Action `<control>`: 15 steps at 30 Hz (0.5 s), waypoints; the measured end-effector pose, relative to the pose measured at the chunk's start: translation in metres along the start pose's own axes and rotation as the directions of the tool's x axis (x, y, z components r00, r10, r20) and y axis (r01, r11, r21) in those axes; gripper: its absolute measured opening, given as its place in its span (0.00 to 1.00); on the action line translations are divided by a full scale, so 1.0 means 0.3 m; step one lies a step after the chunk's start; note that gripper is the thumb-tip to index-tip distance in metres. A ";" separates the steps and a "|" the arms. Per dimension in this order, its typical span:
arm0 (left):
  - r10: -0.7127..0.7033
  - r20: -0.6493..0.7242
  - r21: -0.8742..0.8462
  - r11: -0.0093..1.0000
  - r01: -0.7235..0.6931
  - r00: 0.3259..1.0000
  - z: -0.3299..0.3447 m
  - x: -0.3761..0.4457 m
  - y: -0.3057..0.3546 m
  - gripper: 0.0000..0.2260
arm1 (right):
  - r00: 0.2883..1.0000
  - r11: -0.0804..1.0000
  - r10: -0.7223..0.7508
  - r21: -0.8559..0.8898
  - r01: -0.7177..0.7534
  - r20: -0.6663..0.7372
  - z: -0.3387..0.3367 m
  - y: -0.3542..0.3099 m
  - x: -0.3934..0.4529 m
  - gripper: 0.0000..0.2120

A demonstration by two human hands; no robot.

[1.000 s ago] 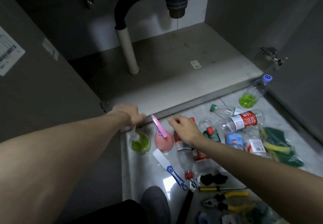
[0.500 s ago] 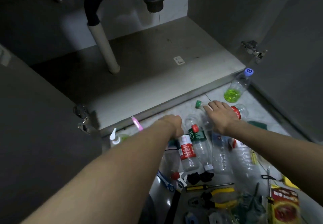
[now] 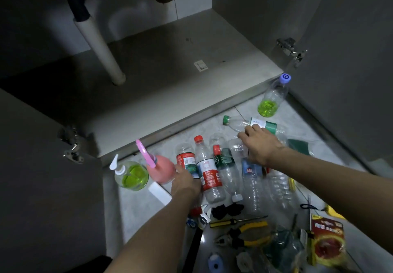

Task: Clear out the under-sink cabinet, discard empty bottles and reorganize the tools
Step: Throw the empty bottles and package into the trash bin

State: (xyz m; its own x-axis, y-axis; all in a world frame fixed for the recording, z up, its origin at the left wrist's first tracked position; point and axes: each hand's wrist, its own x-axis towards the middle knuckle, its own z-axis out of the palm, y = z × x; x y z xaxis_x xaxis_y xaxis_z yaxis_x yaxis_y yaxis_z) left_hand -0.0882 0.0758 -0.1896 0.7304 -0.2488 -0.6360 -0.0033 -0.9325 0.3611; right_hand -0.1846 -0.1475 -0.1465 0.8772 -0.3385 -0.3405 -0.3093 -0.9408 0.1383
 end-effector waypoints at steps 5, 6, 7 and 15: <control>-0.120 -0.006 -0.186 0.976 0.117 0.993 0.022 -0.009 -0.025 0.28 | 0.991 0.929 0.131 0.349 -0.121 -0.006 -0.023 0.015 -0.038 0.38; -0.126 -0.005 -0.185 0.975 0.123 0.992 0.009 -0.012 -0.022 0.25 | 0.990 0.921 0.139 0.369 -0.126 -0.008 -0.027 0.015 -0.051 0.39; -0.120 -0.012 -0.159 0.980 0.116 0.993 -0.008 -0.019 -0.016 0.21 | 0.990 0.920 0.140 0.370 -0.125 -0.015 -0.030 0.014 -0.065 0.39; -0.010 -0.135 -0.017 1.000 0.007 0.991 -0.210 -0.153 0.002 0.19 | 0.981 0.887 0.193 0.422 -0.184 0.023 -0.193 0.043 -0.202 0.31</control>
State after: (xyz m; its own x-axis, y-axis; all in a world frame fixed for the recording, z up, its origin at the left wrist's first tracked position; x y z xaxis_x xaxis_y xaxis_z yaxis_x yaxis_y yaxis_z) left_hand -0.0788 0.1030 -0.1171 0.8157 -0.2023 -0.5419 0.0136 -0.9299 0.3676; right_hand -0.2204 -0.1384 -0.0701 0.7924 -0.5138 -0.3288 -0.5913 -0.7793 -0.2074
